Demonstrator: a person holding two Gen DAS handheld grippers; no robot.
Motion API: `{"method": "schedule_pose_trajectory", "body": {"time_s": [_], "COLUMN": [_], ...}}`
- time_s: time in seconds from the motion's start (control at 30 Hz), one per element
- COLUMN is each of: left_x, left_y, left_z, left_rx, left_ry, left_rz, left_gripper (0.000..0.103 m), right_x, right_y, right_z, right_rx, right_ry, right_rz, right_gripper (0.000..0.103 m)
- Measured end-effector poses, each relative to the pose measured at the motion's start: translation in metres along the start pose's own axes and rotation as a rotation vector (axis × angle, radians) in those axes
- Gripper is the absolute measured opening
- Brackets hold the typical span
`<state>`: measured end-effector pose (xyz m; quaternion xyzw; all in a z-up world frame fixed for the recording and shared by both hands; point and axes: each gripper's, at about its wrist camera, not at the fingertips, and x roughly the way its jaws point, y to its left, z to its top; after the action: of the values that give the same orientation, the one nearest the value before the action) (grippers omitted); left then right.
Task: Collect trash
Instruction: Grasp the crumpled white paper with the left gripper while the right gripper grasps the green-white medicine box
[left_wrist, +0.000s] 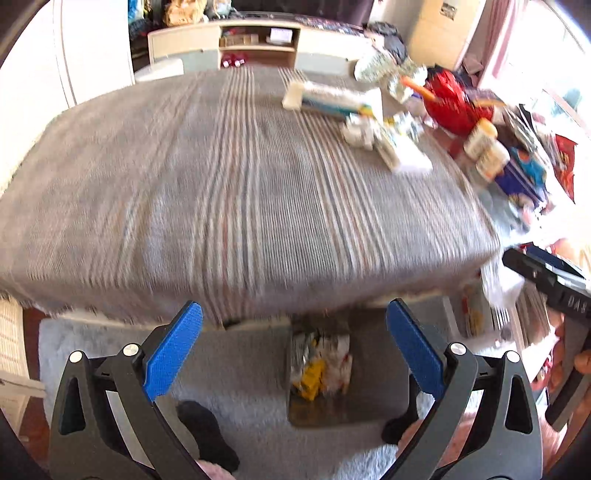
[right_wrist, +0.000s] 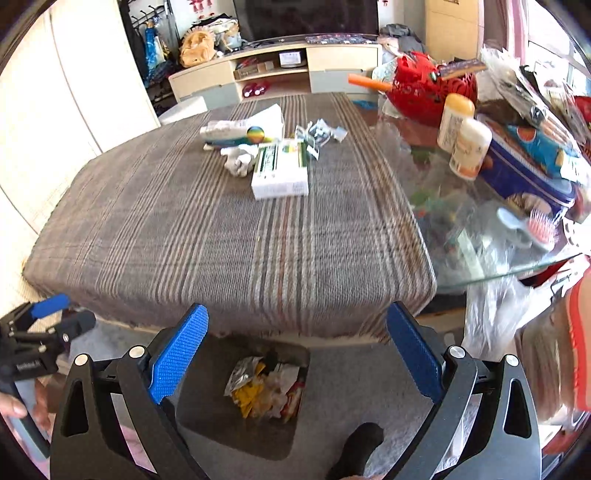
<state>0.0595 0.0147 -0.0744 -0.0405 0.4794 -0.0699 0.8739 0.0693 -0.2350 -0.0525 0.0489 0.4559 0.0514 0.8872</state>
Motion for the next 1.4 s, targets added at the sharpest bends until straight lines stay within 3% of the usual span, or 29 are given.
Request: {"method": "schedule_pose_trajectory", "body": {"time_s": [0.3, 0.43, 0.57, 0.7, 0.97, 1.03, 1.1, 1.4], "left_x": [0.03, 0.047, 0.067, 0.094, 0.146, 0.154, 0.161, 0.184], "left_y": [-0.021, -0.029, -0.036, -0.042, -0.052, -0.055, -0.057, -0.074], "left_z": [0.077, 0.107, 0.136, 0.161, 0.182, 0.186, 0.189, 0.195], "left_rx": [0.042, 0.056, 0.079, 0.097, 0.102, 0.104, 0.099, 0.125], "left_ry": [-0.037, -0.042, -0.053, -0.04, 0.032, 0.039, 0.048, 0.08], "left_rz": [0.004, -0.013, -0.01, -0.011, -0.049, -0.057, -0.072, -0.08], "left_gripper": [0.095, 0.094, 0.083, 0.08, 0.08, 0.081, 0.081, 0.081], "right_x": [0.039, 0.066, 0.095, 0.121, 0.15, 0.155, 0.153, 0.133], "right_y": [0.004, 0.011, 0.018, 0.021, 0.022, 0.024, 0.024, -0.004], "right_z": [0.041, 0.059, 0.074, 0.083, 0.096, 0.098, 0.096, 0.08], "right_rx": [-0.024, -0.066, -0.097, -0.088, -0.095, -0.122, -0.15, -0.161], "right_ry": [-0.052, -0.061, -0.049, -0.036, -0.029, -0.035, -0.055, 0.008], "right_rz": [-0.002, -0.012, -0.019, 0.002, -0.01, -0.029, -0.019, 0.041], "right_gripper": [0.096, 0.084, 0.081, 0.081, 0.082, 0.077, 0.067, 0.067]}}
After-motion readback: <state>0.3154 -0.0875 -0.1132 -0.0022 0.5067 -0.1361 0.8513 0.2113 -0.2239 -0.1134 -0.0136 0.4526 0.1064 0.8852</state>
